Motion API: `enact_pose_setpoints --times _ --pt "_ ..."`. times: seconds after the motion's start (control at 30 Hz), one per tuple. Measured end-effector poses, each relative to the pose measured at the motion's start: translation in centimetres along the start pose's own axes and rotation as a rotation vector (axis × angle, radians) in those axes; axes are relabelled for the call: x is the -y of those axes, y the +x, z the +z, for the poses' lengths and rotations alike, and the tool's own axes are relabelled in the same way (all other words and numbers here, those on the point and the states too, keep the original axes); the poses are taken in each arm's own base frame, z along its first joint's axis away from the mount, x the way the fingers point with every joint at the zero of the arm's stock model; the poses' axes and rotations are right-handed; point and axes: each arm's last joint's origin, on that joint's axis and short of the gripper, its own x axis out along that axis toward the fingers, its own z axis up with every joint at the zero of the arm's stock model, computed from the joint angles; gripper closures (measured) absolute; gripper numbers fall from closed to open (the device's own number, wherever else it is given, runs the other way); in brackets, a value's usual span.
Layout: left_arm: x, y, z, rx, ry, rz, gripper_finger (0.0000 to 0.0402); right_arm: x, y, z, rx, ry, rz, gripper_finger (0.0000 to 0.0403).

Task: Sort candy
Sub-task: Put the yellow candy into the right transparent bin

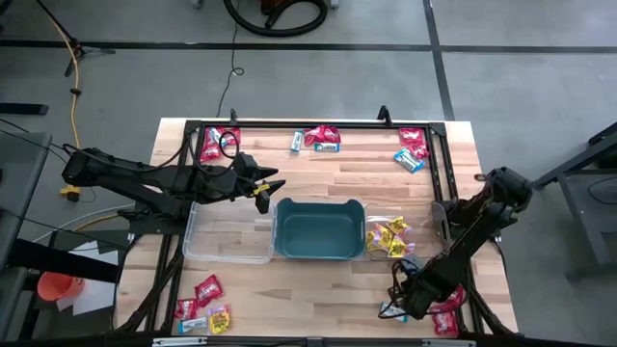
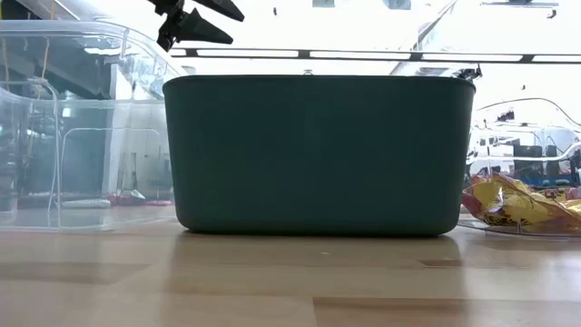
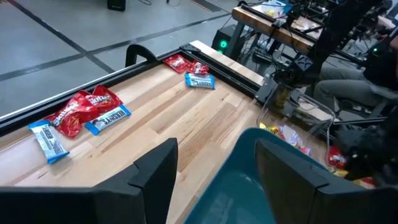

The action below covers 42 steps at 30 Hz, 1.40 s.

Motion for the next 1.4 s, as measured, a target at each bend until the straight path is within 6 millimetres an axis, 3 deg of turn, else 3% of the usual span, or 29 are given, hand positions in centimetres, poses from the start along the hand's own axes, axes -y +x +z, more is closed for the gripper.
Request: enact_pose_setpoints --times 0.07,0.2,0.3,0.43,0.53,0.73,0.9,1.23,1.4 --pt "0.0 0.0 0.0 0.0 0.0 0.0 0.0199 0.1 -1.3 0.1 0.006 -0.04 0.059 0.0387" --pt "0.0 0.0 0.0 0.0 0.001 0.0 0.02 0.8 -4.9 0.3 -0.015 -0.148 0.211 0.037" --pt "0.0 0.0 0.0 -0.001 0.002 0.0 0.02 1.5 -7.6 0.9 0.036 -0.209 0.351 0.0382" --pt "0.0 0.0 0.0 -0.001 0.002 0.0 0.02 2.5 -10.5 2.9 0.176 -0.192 0.482 0.0397" --pt "0.0 0.0 0.0 -0.001 0.001 0.0 0.02 3.5 -11.8 5.1 0.302 -0.121 0.484 0.0391" --pt "0.0 0.0 0.0 -0.001 0.002 0.0 0.02 5.2 -12.4 9.3 0.441 0.01 0.298 0.039" --pt "0.0 0.0 0.0 -0.001 0.002 0.001 0.02 5.8 -12.1 11.7 0.391 -0.003 0.131 0.0373" --pt "0.0 0.0 0.0 -0.002 0.003 0.0 0.02 5.4 -11.8 13.6 0.334 -0.03 0.071 0.0224" --pt "0.0 0.0 0.0 -0.011 0.003 -0.016 0.02 5.5 -11.8 13.4 0.33 -0.059 0.071 0.0178"
